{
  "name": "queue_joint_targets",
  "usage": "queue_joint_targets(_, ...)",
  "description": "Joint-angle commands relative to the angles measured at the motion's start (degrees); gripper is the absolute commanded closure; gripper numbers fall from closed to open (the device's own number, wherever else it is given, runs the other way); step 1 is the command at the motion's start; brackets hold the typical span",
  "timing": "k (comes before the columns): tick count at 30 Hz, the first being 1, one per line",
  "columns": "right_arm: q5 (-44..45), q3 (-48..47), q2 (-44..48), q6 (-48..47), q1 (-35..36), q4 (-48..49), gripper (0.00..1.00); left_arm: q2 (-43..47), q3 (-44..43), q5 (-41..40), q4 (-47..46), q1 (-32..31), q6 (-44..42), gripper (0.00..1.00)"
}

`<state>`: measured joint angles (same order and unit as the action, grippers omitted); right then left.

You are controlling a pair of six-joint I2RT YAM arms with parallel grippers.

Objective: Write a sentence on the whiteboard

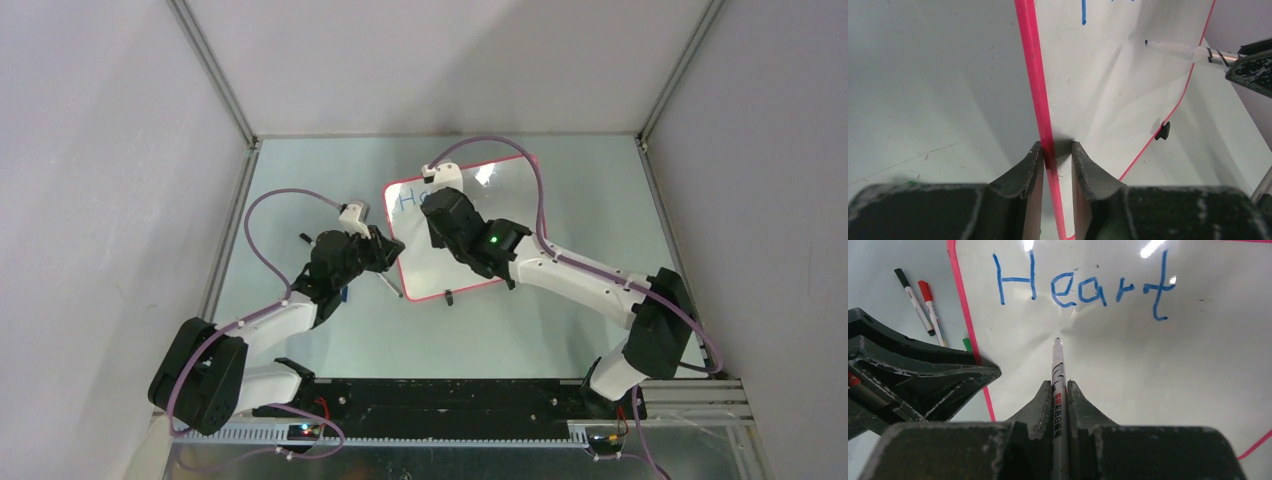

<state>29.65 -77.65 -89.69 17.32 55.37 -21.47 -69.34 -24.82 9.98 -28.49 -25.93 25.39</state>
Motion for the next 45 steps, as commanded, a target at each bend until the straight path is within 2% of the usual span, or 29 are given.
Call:
queue_joint_targets(1, 2.0, -4.7, -2.0, -0.2, 0.7, -0.6, 1.00, 0.6, -1.5, -2.1, 0.2, -0.5, -2.6, 0.77)
queue_joint_targets(16, 6.2, -8.1, -4.5, 0.2, 1.2, -3.3, 1.00, 0.6, -1.5, -2.1, 0.3, -0.6, -2.5, 0.77)
queue_joint_targets(35, 5.7, -11.2, -7.9, 0.7, 1.2, -5.5, 1.00, 0.5, -1.6, -2.1, 0.5, -0.6, -2.7, 0.77)
queue_joint_targets(45, 6.4, -9.6, -7.3, 1.8, 1.2, -7.5, 1.00, 0.7, -1.6, -2.4, 0.8, -0.7, -2.9, 0.77)
